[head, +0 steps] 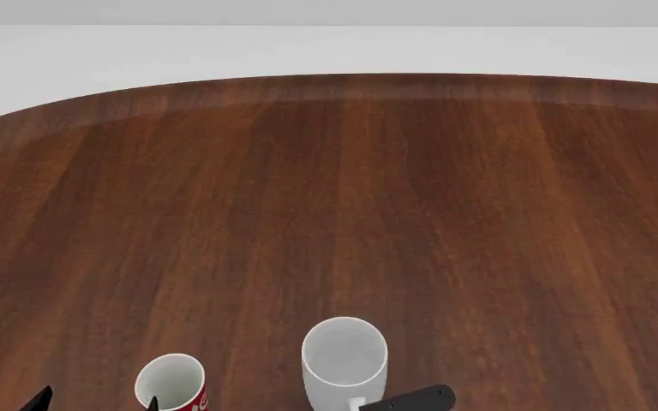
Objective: Put the white mug on the plate.
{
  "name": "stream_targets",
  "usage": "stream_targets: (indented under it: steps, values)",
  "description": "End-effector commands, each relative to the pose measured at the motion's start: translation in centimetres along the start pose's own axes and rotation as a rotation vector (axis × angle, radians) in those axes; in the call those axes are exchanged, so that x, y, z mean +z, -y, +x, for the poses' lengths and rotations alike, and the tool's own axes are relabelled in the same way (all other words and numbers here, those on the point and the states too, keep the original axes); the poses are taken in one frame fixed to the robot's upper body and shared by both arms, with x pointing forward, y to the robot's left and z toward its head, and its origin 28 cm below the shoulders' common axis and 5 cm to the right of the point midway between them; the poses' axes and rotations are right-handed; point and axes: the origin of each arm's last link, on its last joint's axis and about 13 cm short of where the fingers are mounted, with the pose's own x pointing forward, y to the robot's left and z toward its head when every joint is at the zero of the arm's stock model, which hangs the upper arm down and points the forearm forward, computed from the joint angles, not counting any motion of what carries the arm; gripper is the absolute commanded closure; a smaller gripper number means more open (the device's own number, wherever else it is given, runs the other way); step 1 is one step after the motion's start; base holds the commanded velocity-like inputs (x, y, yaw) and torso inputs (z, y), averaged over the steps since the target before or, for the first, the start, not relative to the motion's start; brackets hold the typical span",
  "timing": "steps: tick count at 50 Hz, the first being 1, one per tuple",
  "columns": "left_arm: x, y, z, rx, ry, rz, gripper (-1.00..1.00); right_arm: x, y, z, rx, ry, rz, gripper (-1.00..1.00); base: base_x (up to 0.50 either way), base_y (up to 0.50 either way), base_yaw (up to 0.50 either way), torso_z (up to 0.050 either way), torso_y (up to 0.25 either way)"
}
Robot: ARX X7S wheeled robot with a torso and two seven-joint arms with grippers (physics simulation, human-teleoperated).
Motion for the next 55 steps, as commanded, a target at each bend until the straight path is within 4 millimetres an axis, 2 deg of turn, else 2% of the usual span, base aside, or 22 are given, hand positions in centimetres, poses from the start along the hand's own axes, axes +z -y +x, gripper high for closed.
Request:
stream_targets:
  steps: [1, 14, 15, 33, 50, 55]
  values:
    - [-0.1, 0.0, -0.1, -0.001, -0.003, -0.003, -1.0, 0.0, 0.0, 0.0, 0.002, -0.012, -0.008, -1.0, 0.0, 0.0, 0.0, 0.0, 0.0]
    - [-0.3, 0.1, -0.2, -0.005, -0.008, -0.007, -1.0, 0.3, 0.0, 0.1, -0.008, 0.017, -0.038, -1.0, 0.0, 0.0, 0.0, 0.0, 0.0]
    - [-0.3, 0.1, -0.2, -0.004, -0.009, -0.008, -1.0, 0.3, 0.0, 0.1, -0.001, 0.025, -0.042, 1.0, 0.0, 0.0, 0.0, 0.0, 0.0]
    - [-0.9, 0.2, -0.1, -0.008, -0.033, -0.015, -1.0, -0.1, 0.8, -0.3, -0.058, 0.097, 0.001, 1.0, 0.0, 0.0, 0.0, 0.0, 0.0]
    - [-1.1, 0.0, 0.2, -0.006, -0.037, -0.011, -1.0, 0.8, 1.2, -8.5, -0.231, 0.25, 0.055, 1.0, 0.0, 0.0, 0.0, 0.0, 0.001]
    - [-1.1, 0.0, 0.4, -0.006, -0.043, -0.009, -1.0, 0.7, 1.2, -10.3, -0.285, 0.291, 0.056, 1.0, 0.0, 0.0, 0.0, 0.0, 0.0]
